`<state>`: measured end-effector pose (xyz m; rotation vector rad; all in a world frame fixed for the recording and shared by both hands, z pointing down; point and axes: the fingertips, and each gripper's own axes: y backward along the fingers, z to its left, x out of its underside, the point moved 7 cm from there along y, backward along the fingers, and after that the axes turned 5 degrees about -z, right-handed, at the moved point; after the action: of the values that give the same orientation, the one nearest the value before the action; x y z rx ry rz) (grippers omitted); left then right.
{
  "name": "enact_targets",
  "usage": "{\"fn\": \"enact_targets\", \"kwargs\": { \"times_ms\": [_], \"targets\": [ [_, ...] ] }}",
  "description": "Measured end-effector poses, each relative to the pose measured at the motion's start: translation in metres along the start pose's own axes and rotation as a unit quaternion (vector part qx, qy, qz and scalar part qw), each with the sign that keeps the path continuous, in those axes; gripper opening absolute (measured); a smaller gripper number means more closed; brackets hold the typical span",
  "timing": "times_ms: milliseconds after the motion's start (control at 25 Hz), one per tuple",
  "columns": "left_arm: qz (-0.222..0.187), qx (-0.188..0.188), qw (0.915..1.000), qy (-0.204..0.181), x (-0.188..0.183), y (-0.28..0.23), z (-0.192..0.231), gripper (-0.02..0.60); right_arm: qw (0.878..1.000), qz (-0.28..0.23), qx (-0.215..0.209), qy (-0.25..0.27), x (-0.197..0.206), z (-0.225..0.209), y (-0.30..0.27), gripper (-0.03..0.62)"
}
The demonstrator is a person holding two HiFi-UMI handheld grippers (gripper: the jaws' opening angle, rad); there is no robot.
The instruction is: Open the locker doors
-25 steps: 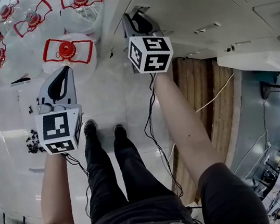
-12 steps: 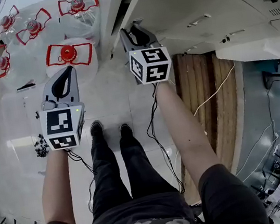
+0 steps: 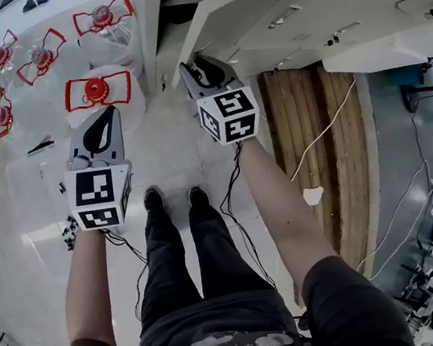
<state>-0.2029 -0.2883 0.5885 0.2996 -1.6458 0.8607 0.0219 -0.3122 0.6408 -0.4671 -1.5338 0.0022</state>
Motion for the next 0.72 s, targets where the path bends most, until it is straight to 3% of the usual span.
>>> {"fn": "enact_targets", "kwargs": {
  "times_ms": [320, 720],
  "targets": [
    [0.002, 0.038, 0.9993, 0.001, -0.006, -0.011, -0.024, 0.009, 1.000, -0.004, -0.008, 0.008, 0.012, -0.006, 0.036, 0.131],
    [0.007, 0.092, 0.9954, -0.023, -0.015, -0.028, -0.050, 0.009, 0.999, -0.002, 0.039, -0.035, 0.023, -0.010, 0.069, 0.140]
  ]
}}
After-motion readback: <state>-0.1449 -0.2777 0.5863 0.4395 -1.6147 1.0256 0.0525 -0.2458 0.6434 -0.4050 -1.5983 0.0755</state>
